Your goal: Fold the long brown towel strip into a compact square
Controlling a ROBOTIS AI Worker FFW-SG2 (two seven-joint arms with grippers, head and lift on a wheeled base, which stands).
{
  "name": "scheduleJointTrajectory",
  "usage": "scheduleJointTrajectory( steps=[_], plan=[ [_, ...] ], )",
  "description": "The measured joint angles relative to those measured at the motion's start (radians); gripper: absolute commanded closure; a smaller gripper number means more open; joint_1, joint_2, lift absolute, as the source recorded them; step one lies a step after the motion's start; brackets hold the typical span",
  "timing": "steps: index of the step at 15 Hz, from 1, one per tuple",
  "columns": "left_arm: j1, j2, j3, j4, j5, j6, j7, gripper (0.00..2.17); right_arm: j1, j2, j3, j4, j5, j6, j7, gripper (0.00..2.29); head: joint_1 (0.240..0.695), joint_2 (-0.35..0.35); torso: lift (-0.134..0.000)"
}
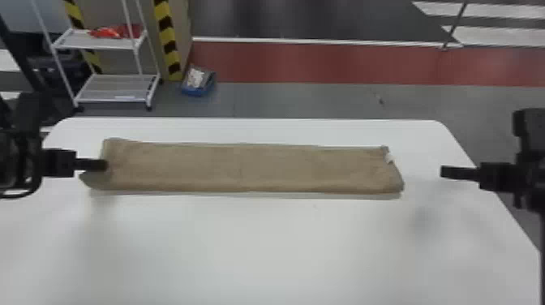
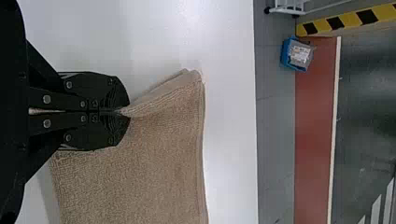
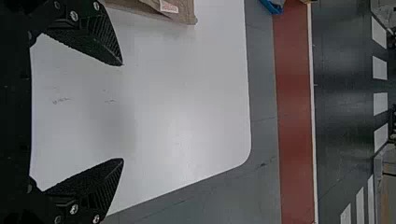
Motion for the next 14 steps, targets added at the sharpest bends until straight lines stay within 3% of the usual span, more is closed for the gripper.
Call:
scheduleJointTrajectory(
  steps=[3,5,9,14],
  plan=[
    [0.041,-0.021,0.033,-0.21,0.03,0.218,-0.059,2.06,0.0,0.005,0.001,-0.002,0.006,0.01,0.0,0.17,0.695,-0.08,-0.125],
    [0.06,-0.059,0.037,-0.358,0.037,0.363,-0.075,2.06,0.003,0.005,0.0,-0.011,0.003,0.026,0.002,0.17,0.695,-0.109,-0.125],
    [0.041,-0.17,-0.028,-0.527,0.021,0.544,-0.075,2.06,0.018,-0.004,-0.001,-0.044,-0.007,0.063,0.007,0.17,0.695,-0.203,-0.125],
    [-0.051,-0.314,-0.131,-0.541,-0.033,0.567,-0.034,2.06,0.037,-0.024,-0.013,-0.07,-0.027,0.091,0.011,0.17,0.695,-0.286,-0.125]
  ],
)
